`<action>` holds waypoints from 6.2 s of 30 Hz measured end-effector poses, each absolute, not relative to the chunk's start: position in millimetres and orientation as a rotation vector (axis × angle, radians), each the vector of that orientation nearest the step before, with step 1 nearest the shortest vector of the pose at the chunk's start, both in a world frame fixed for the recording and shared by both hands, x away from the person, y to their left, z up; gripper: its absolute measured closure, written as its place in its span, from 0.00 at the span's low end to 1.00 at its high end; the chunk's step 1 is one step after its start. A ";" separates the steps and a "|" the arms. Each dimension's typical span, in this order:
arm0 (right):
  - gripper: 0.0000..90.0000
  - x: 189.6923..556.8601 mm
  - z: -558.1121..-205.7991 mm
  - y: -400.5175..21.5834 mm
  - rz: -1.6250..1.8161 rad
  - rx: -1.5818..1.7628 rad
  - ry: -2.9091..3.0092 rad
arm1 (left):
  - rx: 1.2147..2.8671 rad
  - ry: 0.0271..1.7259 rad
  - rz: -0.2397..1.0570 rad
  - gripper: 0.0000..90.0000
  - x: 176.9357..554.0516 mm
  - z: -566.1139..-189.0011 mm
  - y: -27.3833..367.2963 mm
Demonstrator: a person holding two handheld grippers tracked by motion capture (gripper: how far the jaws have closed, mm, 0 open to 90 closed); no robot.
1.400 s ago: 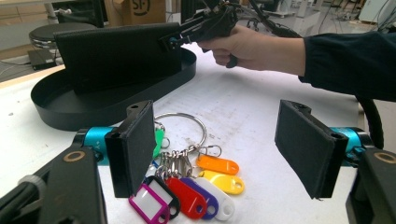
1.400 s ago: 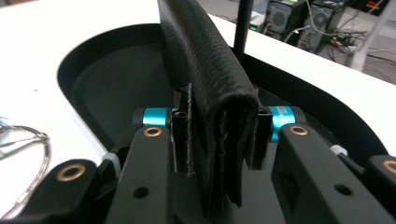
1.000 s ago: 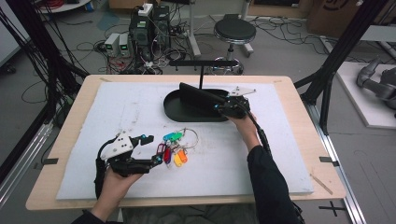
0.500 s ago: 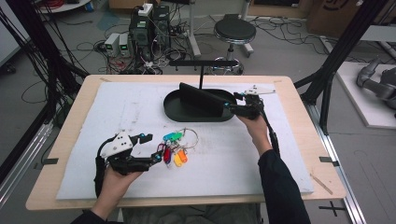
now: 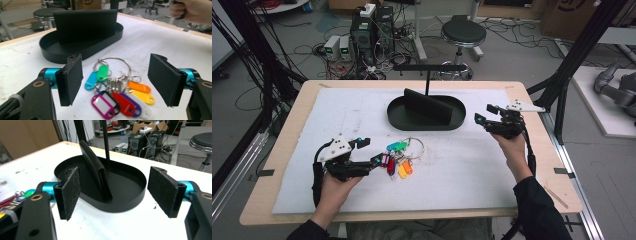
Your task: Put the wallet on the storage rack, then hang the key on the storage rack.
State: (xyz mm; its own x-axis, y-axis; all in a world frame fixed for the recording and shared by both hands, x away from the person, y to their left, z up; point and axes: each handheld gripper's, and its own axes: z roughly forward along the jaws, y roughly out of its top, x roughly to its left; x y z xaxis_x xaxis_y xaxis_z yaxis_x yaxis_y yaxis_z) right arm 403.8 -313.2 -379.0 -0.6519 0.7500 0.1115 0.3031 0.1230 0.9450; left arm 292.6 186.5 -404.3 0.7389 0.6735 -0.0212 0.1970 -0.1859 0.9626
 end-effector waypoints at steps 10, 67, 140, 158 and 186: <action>0.24 374.7 -385.5 -335.4 1.534 1.062 2.018 | 1.731 0.759 0.566 0.31 294.8 -409.2 206.8; 0.36 331.0 -403.6 -376.0 1.442 1.118 1.977 | 1.783 0.749 0.529 0.34 343.3 -401.8 160.9; 0.36 331.7 -404.9 -373.0 1.445 1.102 2.002 | 2.203 0.557 0.295 0.96 357.5 -442.2 64.1; 0.36 331.4 -404.2 -372.9 1.454 1.102 1.995 | 1.993 0.603 0.348 0.96 352.8 -410.4 97.7; 0.36 333.0 -404.7 -370.7 1.454 1.103 2.002 | 1.895 0.732 0.476 0.93 363.1 -408.2 130.2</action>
State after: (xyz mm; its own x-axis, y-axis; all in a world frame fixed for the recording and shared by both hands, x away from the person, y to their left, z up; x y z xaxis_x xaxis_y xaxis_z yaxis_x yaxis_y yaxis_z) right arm 333.0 -370.7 -404.7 -0.5917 0.7990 0.1071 0.3492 0.1342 0.9274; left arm 363.1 130.2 -408.2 0.7387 0.6740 0.0041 0.2774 -0.3095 0.9095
